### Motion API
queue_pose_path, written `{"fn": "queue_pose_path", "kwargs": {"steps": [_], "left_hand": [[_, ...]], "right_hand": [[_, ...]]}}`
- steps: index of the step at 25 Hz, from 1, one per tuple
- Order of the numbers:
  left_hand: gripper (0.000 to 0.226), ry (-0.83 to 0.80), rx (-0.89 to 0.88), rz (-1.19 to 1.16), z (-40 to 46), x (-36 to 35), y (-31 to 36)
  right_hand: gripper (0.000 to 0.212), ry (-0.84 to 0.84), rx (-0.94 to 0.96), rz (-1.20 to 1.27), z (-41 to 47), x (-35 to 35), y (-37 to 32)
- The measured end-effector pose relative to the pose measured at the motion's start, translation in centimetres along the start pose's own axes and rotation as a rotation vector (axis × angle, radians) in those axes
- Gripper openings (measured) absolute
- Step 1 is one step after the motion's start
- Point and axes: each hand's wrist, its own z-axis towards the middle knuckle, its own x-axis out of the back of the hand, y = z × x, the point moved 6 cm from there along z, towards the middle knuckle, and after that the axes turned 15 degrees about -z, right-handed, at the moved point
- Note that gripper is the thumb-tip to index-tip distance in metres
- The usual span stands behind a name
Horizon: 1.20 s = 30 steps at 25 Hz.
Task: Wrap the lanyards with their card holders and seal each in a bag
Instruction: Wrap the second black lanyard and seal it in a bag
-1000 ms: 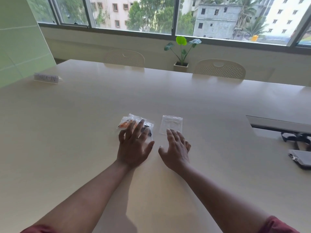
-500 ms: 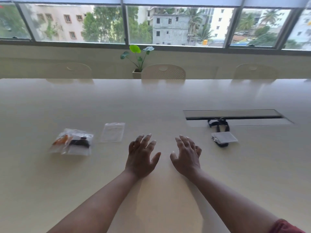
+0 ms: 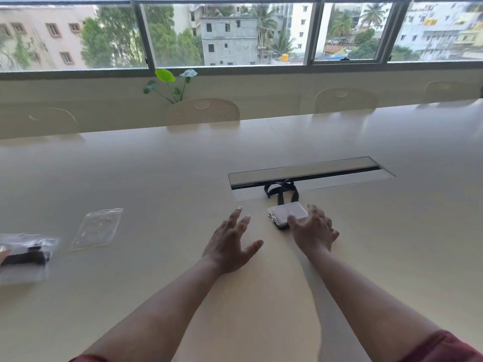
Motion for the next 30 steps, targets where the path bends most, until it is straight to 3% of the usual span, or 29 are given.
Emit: {"fn": "queue_pose_path", "kwargs": {"steps": [4, 7, 14, 17, 19, 20, 24, 25, 28, 30], "left_hand": [[0.096, 0.044, 0.039, 0.030, 1.4, -0.4, 0.2], [0.099, 0.046, 0.046, -0.023, 1.3, -0.4, -0.1], [0.100, 0.065, 0.020, -0.157, 0.9, 0.2, -0.3], [0.070, 0.059, -0.029, -0.254, 0.4, 0.5, -0.1], [0.028, 0.066, -0.018, -0.434, -0.3, 1.2, -0.2], [0.019, 0.067, 0.002, -0.573, -0.7, 1.6, -0.5], [0.023, 0.083, 0.145, -1.190, -2.8, 2.8, -1.4], [0.024, 0.098, 0.178, -1.267, -3.3, 3.0, -1.7], [0.025, 0.188, 0.258, -1.491, -5.0, 3.9, -2.9], [0.017, 0.284, 0.370, -1.732, -6.3, 4.6, -4.3]], "right_hand": [[0.084, 0.014, 0.048, -0.054, 1.4, -0.8, -0.7], [0.091, 0.001, 0.110, 0.035, 1.7, -0.9, -0.8], [0.076, -0.031, 0.302, 0.747, -2.4, -0.1, -2.9], [0.084, -0.149, 0.342, 0.857, -6.2, -1.1, -5.7], [0.091, -0.173, 0.360, 0.826, -8.0, -1.6, -6.7], [0.096, -0.160, 0.389, 0.780, -8.6, -1.7, -6.9], [0.110, -0.111, 0.590, 0.411, -9.7, -1.8, -7.9], [0.102, -0.109, 0.614, 0.315, -10.1, -1.8, -8.3], [0.040, -0.018, 0.689, 0.138, -11.6, -1.5, -9.6], [0.026, 0.014, 0.747, 0.127, -12.9, -1.4, -10.6]]}}
